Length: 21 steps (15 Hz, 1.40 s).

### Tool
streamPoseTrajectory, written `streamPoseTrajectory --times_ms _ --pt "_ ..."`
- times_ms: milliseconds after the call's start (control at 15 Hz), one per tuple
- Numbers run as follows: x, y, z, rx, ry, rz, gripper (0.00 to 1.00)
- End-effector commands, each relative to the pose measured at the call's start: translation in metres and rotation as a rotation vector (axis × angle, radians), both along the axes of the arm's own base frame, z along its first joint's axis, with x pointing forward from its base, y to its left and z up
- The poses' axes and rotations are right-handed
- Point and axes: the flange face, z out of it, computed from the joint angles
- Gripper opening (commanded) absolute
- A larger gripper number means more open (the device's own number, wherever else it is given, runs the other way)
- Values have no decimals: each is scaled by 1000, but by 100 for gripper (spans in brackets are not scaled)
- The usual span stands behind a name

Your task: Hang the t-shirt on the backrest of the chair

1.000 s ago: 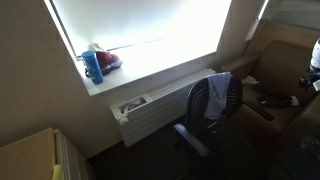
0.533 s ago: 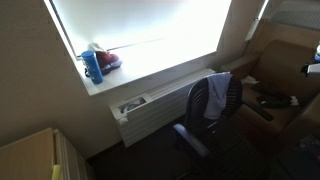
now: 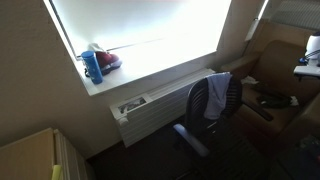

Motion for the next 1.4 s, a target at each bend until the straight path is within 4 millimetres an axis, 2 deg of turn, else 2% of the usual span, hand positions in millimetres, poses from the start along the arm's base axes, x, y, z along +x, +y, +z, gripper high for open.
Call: streamPoseTrajectory --times_ms 0,333,600,667,800,867,1133,1333 --pt "13 -2 -9 -39 -115 -92 100" --pt "61 -27 -72 -73 -287 -328 100" --pt "105 -54 -104 -109 -393 -535 100" --pt "111 -57 -115 -100 -329 -614 100" --pt "113 -48 -119 -38 -177 -652 100" --pt "102 -54 -117 -82 -261 -625 100" --pt "107 -50 -126 -106 -260 -632 100" --pt "115 -48 -179 -134 -225 -680 100"
